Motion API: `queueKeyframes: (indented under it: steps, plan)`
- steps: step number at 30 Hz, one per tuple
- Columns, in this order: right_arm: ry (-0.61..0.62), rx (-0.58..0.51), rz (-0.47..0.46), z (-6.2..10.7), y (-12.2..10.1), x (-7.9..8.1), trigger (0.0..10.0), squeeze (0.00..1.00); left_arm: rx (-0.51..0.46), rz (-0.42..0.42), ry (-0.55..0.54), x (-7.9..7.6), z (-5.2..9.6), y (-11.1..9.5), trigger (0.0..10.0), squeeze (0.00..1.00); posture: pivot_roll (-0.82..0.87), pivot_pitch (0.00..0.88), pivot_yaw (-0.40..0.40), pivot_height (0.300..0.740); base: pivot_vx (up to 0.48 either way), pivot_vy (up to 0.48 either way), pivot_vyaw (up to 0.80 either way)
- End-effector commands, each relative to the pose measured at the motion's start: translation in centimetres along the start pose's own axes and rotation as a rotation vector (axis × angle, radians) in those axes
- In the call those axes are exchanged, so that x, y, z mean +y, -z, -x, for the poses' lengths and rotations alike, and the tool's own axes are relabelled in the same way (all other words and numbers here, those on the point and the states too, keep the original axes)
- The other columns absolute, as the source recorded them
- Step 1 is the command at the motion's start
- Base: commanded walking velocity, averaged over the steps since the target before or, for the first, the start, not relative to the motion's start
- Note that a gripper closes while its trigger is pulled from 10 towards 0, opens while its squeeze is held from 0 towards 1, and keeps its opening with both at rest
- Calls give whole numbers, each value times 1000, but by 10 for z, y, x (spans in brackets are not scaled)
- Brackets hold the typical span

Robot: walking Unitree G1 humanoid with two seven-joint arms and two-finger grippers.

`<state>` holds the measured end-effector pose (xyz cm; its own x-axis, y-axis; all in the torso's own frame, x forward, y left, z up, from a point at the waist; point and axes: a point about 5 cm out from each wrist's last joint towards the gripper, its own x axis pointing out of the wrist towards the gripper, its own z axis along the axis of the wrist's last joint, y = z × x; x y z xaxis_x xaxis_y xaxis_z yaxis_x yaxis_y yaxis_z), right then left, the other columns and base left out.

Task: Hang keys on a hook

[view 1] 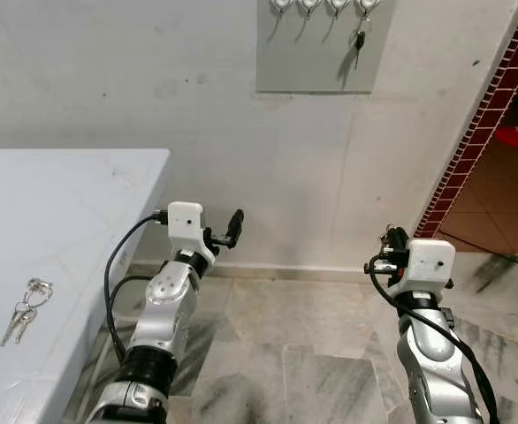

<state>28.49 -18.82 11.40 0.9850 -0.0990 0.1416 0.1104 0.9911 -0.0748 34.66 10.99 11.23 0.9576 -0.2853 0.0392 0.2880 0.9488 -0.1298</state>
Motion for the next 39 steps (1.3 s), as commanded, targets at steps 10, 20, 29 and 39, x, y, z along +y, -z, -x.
queueKeyframes:
  steps: [10,20,29,39]
  plan:
    - [-21,-28,-2,-4,-9,5,10000,0,-25,-43,32,-1,-7,-6,10000,0,-123,0,22,740,0,0,0]
    - [-62,-33,-15,-15,-12,11,10000,0,-75,-30,-22,4,-11,-14,10000,0,-71,0,-33,740,0,0,0]
    - [-61,-25,-32,-20,-12,14,10000,0,-90,-28,-46,5,-12,-15,10000,0,-61,0,-41,740,0,0,0]
    - [-51,-5,-23,-18,-7,13,10000,0,-93,-20,-86,6,-10,-12,10000,0,-52,0,-46,740,0,0,0]
